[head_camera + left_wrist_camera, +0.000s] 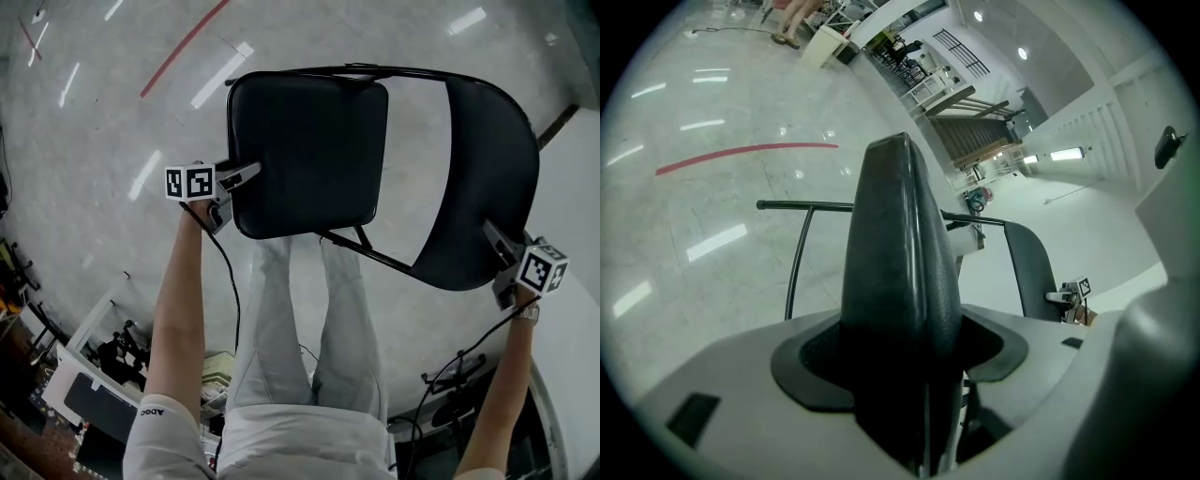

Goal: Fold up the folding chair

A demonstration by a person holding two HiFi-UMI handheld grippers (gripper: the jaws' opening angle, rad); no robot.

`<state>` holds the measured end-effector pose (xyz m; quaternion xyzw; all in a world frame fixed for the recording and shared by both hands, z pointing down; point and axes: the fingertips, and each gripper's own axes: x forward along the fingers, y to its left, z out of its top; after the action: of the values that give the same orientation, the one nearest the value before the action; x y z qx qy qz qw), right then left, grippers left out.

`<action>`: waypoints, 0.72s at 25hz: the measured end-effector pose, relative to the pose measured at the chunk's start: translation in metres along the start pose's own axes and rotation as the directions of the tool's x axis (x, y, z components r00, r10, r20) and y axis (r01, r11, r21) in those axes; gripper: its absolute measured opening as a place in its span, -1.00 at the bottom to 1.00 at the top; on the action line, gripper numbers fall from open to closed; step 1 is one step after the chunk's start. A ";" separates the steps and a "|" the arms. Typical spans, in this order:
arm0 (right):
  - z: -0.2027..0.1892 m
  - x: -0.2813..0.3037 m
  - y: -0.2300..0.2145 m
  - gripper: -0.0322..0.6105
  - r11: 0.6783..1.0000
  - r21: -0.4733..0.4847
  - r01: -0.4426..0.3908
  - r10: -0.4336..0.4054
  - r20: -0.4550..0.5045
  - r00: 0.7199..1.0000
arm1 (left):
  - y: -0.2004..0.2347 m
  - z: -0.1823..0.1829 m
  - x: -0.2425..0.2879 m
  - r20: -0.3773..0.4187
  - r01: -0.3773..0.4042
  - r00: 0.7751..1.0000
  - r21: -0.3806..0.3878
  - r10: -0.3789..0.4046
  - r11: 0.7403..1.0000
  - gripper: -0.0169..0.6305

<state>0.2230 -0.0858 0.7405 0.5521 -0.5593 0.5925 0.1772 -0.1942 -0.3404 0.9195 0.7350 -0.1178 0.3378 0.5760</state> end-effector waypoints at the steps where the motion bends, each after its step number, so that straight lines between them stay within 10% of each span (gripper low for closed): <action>1: -0.001 -0.001 -0.007 -0.38 1.000 0.006 -0.011 0.011 -0.001 1.000 | -0.004 0.000 0.002 0.005 -0.012 1.000 0.003 0.012 1.000 0.02; 18: -0.009 -0.019 -0.093 -0.38 0.996 0.005 -0.092 0.091 0.021 0.996 | -0.073 -0.008 0.050 -0.003 -0.027 1.000 0.031 0.027 0.999 0.02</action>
<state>0.3016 -0.0409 0.7693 0.5326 -0.5838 0.5960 0.1422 -0.1184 -0.3000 0.8964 0.7417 -0.1215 0.3488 0.5599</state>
